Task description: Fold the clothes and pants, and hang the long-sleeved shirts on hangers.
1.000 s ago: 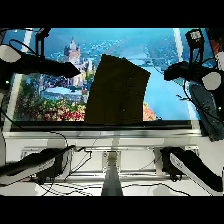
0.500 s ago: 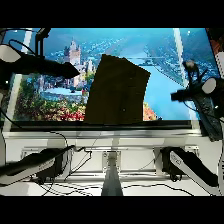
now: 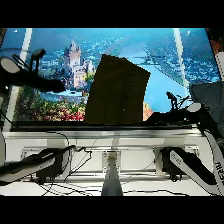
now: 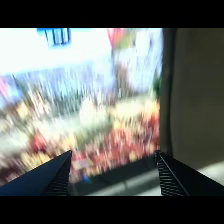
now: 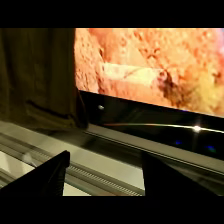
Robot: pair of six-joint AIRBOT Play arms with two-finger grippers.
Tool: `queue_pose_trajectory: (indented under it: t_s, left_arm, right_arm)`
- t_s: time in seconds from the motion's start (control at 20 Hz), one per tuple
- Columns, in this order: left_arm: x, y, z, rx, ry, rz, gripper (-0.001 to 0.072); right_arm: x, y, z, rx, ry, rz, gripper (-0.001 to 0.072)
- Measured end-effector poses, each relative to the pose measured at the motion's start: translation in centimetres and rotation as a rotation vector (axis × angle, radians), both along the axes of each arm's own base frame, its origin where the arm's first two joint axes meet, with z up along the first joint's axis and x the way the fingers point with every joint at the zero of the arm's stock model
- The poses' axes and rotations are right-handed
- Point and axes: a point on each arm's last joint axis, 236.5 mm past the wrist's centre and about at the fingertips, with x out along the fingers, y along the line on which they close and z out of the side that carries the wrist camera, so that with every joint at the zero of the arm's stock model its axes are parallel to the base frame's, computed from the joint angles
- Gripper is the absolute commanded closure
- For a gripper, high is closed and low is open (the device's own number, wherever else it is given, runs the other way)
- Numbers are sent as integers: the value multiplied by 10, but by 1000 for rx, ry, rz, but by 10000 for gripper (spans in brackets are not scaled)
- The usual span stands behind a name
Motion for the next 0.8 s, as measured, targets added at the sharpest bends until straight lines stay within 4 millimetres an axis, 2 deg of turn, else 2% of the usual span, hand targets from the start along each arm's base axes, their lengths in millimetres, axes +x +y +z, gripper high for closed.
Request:
queue_pose_trajectory:
  t_s: [0.2,0.45,0.6,0.75,0.8]
  left_arm:
    - [-45,-23,-47,-124,128,22,121]
    - [-72,-50,-73,-250,183,73,121]
    - [-79,-59,-82,-273,199,88,121]
    - [-79,-72,-90,-294,204,102,121]
    - [-78,-77,-92,-304,207,106,121]
  right_arm:
    - [16,14,0,96,19,-142,207]
    - [13,40,-15,207,151,-191,233]
    - [6,55,-22,236,200,-167,347]
    - [7,59,-31,216,198,-165,633]
    - [8,59,-33,211,195,-170,669]
